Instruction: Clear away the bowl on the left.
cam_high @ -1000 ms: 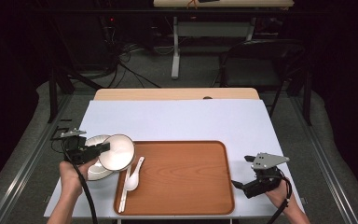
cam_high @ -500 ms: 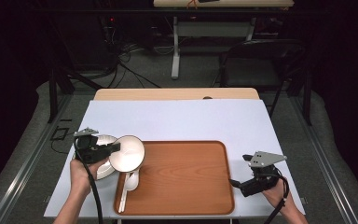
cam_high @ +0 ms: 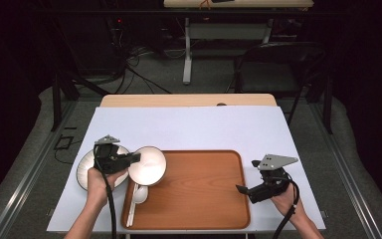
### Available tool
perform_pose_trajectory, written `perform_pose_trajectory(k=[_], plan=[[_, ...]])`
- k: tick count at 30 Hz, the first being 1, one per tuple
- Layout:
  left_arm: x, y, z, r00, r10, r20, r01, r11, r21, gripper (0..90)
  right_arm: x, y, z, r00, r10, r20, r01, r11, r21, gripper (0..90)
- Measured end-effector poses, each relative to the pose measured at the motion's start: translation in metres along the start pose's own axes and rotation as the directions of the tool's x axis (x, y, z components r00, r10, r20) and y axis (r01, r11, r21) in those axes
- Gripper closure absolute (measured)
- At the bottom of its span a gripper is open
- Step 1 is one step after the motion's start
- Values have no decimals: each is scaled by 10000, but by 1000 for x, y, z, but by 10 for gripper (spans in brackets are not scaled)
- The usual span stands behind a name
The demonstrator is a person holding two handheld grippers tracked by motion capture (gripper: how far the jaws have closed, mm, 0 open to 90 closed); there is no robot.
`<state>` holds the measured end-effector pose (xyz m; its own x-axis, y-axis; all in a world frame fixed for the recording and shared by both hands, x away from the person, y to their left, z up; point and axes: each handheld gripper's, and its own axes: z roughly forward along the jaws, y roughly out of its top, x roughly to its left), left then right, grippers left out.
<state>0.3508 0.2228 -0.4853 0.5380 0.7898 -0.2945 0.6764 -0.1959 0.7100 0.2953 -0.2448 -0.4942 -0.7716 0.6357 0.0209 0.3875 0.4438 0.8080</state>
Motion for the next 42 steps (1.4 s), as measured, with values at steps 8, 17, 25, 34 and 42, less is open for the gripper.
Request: perform_pose_trajectory(k=[8, 17, 25, 34, 42], plan=[[-14, 6, 14, 9992, 374, 116, -375, 9993, 94, 809, -1, 13, 13, 9991, 271, -313, -269, 9996, 73, 0], [-32, 12, 32, 9966, 813, 144, -817, 9961, 342, 808, 6, 35, 34, 9949, 285, -966, -282, 9996, 47, 0], [-50, 17, 47, 9924, 1187, 311, -1202, 9915, 494, 808, 18, 55, 55, 9883, 149, -1516, -143, 9999, 50, 0], [-71, 22, 65, 9893, 1442, 229, -1454, 9868, 713, 808, 26, 68, 73, 9869, 204, -1602, -167, 9996, 244, 67], [-88, 24, 74, 9824, 1845, 285, -1861, 9801, 697, 807, 31, 74, 96, 9923, 420, -1165, -328, 9963, 799, 263]])
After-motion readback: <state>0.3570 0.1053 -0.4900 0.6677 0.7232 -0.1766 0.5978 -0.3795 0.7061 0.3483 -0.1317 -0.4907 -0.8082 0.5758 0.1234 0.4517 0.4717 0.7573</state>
